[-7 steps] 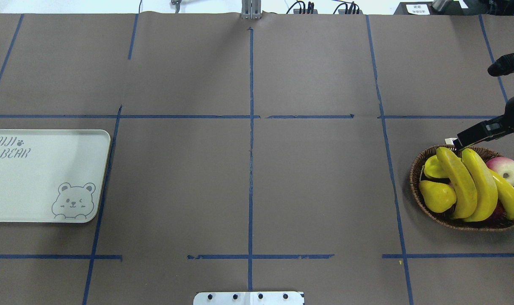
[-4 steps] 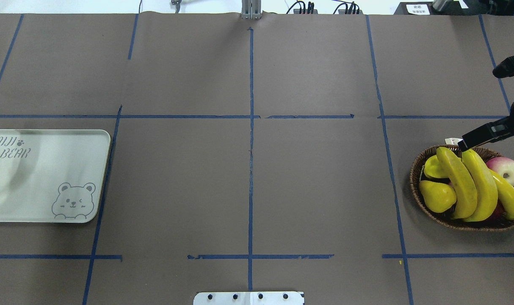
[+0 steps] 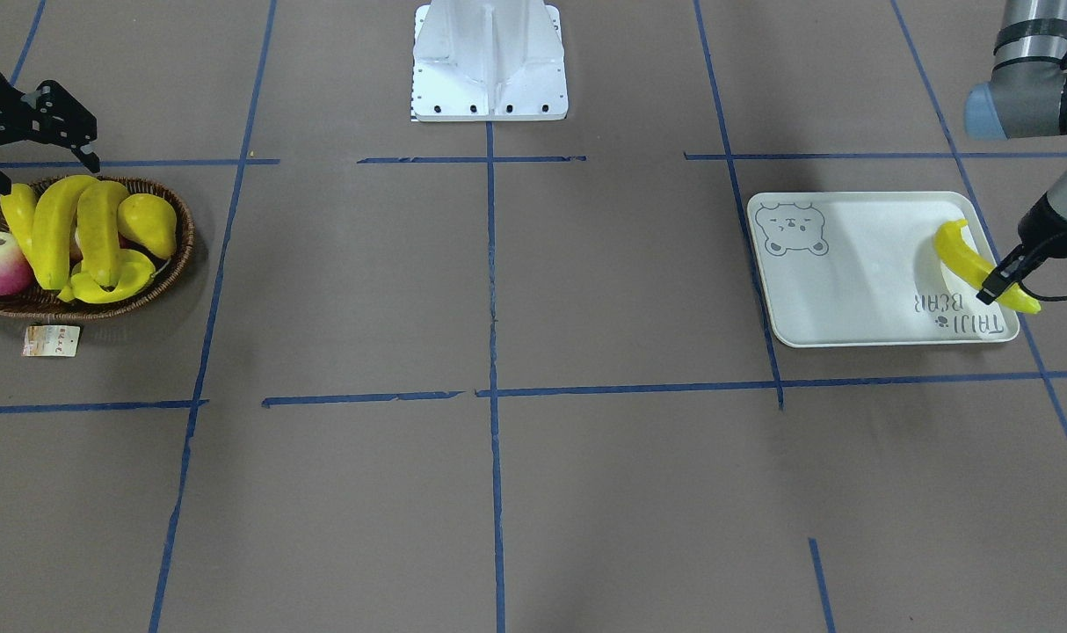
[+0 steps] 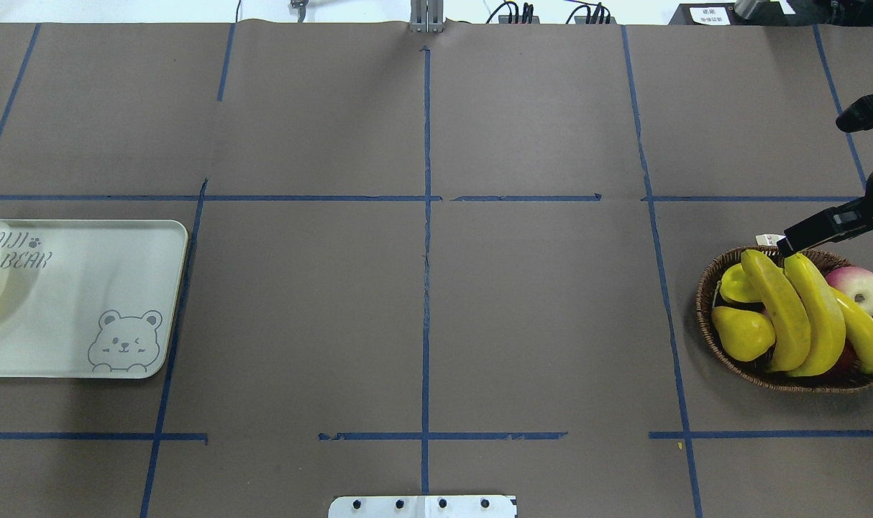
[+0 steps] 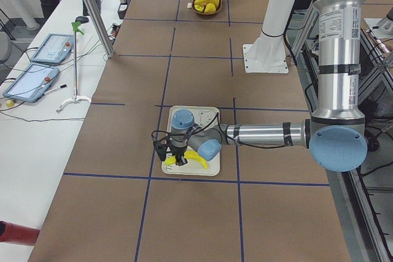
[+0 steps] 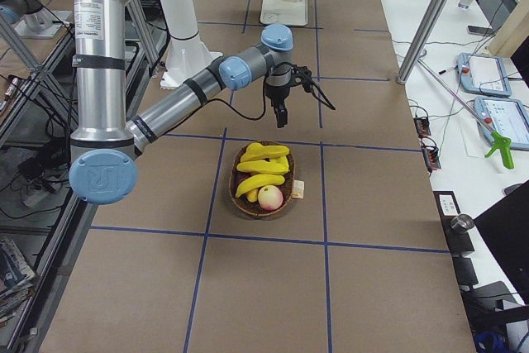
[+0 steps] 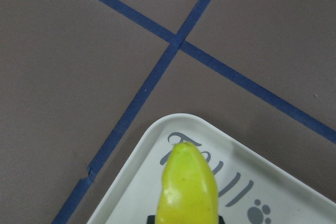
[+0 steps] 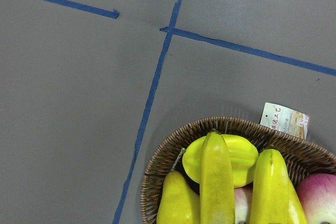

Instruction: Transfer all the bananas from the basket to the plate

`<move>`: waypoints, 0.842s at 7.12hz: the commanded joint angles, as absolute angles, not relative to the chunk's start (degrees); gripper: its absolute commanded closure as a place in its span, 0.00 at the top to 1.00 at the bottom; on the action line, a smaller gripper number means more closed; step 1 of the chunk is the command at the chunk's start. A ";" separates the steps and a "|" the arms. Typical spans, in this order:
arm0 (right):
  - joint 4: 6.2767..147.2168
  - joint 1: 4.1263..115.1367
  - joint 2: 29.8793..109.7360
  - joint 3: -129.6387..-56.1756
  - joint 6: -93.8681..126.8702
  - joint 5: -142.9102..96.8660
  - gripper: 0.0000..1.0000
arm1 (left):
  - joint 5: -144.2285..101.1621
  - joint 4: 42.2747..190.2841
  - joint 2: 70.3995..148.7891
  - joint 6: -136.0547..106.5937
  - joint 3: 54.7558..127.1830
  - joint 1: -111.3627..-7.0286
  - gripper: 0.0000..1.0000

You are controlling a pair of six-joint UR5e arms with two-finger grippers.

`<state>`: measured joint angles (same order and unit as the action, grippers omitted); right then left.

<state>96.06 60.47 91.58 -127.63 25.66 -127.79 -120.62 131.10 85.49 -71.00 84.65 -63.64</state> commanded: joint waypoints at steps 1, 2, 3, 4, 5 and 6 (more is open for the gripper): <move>96.06 60.47 91.58 -127.71 25.84 -127.79 1.00 | -120.67 131.48 85.61 -70.67 84.55 -63.63 1.00; 96.06 60.47 91.58 -127.71 25.93 -127.79 1.00 | -120.76 131.57 85.61 -70.58 84.99 -63.63 1.00; 95.98 60.47 91.58 -127.79 26.01 -127.79 1.00 | -121.37 131.57 85.61 -70.49 86.30 -63.72 1.00; 95.98 60.47 91.76 -128.23 26.89 -127.27 1.00 | -124.25 130.79 85.26 -70.40 90.49 -63.72 1.00; 95.37 60.47 93.41 -129.02 29.50 -126.92 1.00 | -124.54 130.69 85.51 -70.40 95.57 -62.68 1.00; 93.45 60.47 96.21 -130.15 30.23 -126.74 1.00 | -124.72 130.61 85.52 -70.57 98.84 -61.53 1.00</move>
